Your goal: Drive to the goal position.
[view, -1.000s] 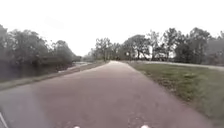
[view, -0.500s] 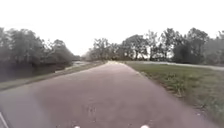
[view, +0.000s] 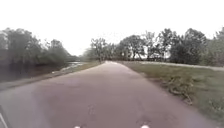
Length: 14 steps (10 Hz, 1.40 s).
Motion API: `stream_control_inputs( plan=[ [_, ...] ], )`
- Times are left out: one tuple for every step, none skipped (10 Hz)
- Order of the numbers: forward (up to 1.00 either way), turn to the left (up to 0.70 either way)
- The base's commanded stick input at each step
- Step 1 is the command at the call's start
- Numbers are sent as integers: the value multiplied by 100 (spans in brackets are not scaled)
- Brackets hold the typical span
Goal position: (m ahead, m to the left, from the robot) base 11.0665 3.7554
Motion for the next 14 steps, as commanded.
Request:
stream_control_inputs(
  plan=[
    [70,0],
    [70,0],
    [70,0],
    [70,0],
    [70,0],
    [70,0],
    [70,0],
    [70,0],
    [70,0],
    [70,-1],
    [70,-11],
    [70,-24],
    [70,-25],
    [70,0]
  ],
)
